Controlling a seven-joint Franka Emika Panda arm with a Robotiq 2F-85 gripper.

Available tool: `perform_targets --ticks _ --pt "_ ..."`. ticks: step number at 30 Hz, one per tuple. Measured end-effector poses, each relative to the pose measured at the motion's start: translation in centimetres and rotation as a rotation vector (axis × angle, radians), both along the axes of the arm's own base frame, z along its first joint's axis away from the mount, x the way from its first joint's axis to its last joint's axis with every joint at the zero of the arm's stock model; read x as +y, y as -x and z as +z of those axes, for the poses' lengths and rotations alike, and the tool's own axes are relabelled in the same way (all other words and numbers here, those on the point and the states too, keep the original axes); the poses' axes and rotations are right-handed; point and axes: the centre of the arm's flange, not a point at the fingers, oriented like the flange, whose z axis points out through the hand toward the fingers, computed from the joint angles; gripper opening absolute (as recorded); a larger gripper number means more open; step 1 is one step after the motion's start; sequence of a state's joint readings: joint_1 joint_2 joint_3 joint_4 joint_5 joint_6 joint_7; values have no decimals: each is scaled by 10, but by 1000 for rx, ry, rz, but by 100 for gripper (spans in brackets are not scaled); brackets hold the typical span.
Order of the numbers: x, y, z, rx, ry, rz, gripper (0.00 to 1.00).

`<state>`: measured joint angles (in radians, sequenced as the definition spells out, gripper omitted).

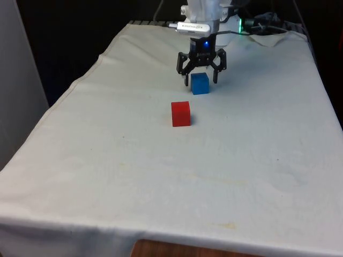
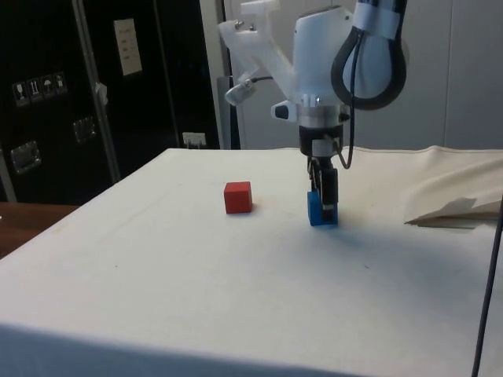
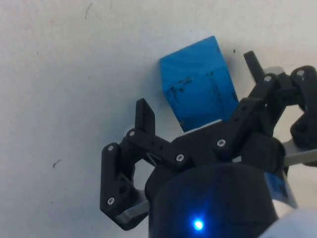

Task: Stack the two cubes.

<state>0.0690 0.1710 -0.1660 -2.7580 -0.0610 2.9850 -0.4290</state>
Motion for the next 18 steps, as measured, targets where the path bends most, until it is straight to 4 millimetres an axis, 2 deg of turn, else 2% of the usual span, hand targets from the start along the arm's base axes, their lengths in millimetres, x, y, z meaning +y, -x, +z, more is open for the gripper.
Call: perform_targets --ticks 18 --pt "-1 2 -3 -17 1 -4 100"
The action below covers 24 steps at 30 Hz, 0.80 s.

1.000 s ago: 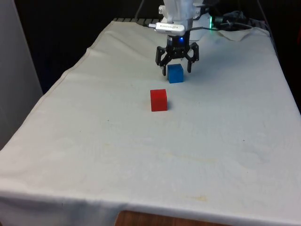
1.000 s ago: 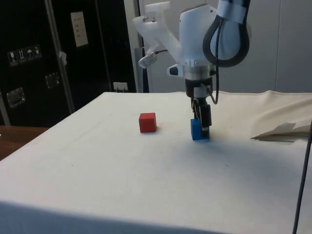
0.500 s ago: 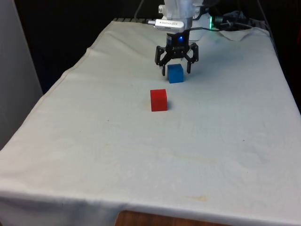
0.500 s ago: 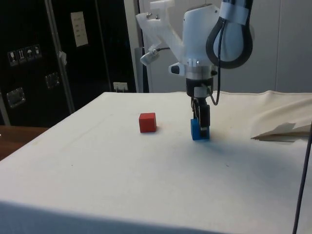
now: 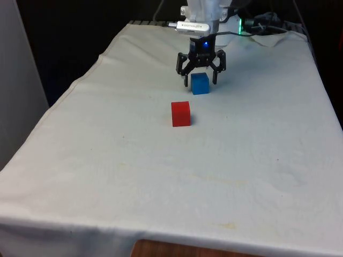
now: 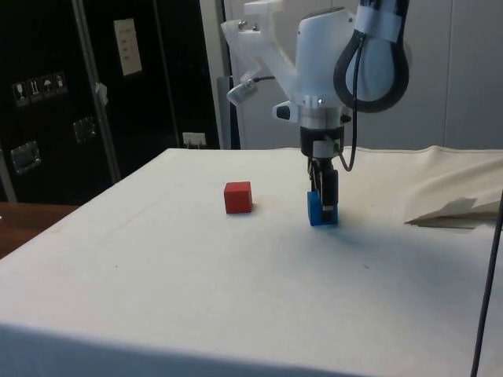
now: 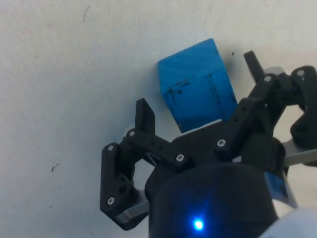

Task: Stack the two cubes.

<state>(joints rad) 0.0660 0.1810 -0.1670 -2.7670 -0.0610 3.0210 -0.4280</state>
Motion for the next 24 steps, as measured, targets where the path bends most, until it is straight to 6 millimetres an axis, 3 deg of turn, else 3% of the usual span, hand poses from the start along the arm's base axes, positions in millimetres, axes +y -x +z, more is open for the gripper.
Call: perform_targets --ticks 15,19,20,21,23,24 --pt "-1 0 -1 2 1 -1 98" --pt "-2 0 -1 2 1 -2 58" --pt "-2 0 -1 2 1 -2 35" --pt "-2 0 -1 2 1 -1 18" --pt "-2 0 -1 2 1 -1 0" --pt "-2 0 -1 2 1 -1 0"
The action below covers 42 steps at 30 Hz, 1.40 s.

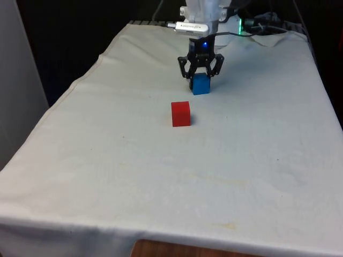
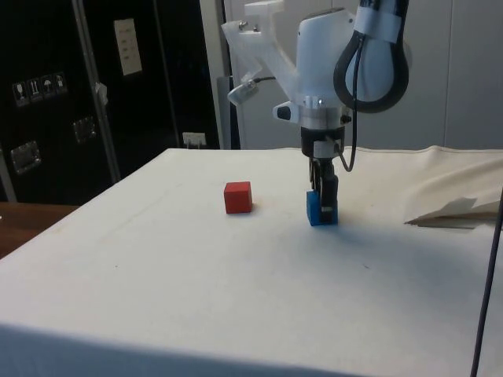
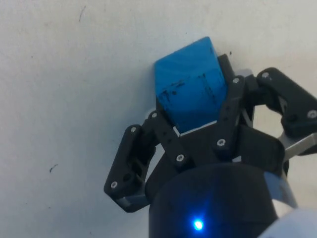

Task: Stack the two cubes.

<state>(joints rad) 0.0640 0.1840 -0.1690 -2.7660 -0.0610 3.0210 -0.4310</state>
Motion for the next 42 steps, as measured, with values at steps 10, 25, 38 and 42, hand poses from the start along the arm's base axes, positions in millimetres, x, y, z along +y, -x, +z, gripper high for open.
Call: perform_targets --ticks 10,25,38,42 --pt "0 0 0 0 0 0 0" --pt "-1 -21 43 -5 -10 -8 0" --pt "-3 -38 71 23 -14 -13 0" --pt "-3 -41 77 26 -14 -14 0"
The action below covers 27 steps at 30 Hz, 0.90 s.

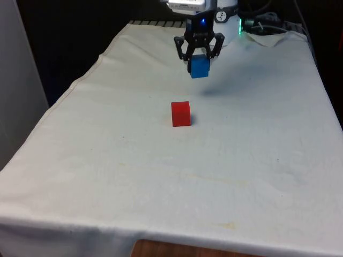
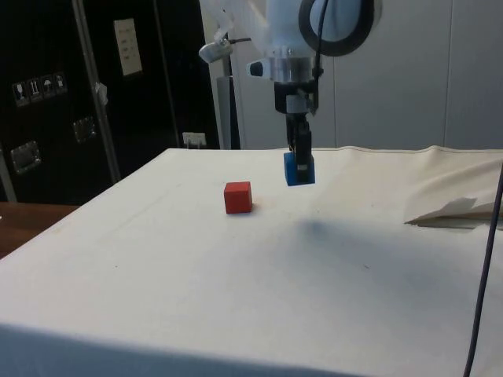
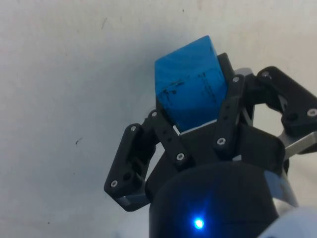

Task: Stack the two cubes.

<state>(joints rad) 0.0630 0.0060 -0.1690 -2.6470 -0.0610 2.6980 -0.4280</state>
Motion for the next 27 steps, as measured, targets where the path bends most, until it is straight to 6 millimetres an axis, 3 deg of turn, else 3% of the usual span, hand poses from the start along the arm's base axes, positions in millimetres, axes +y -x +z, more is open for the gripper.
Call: perform_targets --ticks 27 --pt "-5 -27 40 -9 1 -8 0"
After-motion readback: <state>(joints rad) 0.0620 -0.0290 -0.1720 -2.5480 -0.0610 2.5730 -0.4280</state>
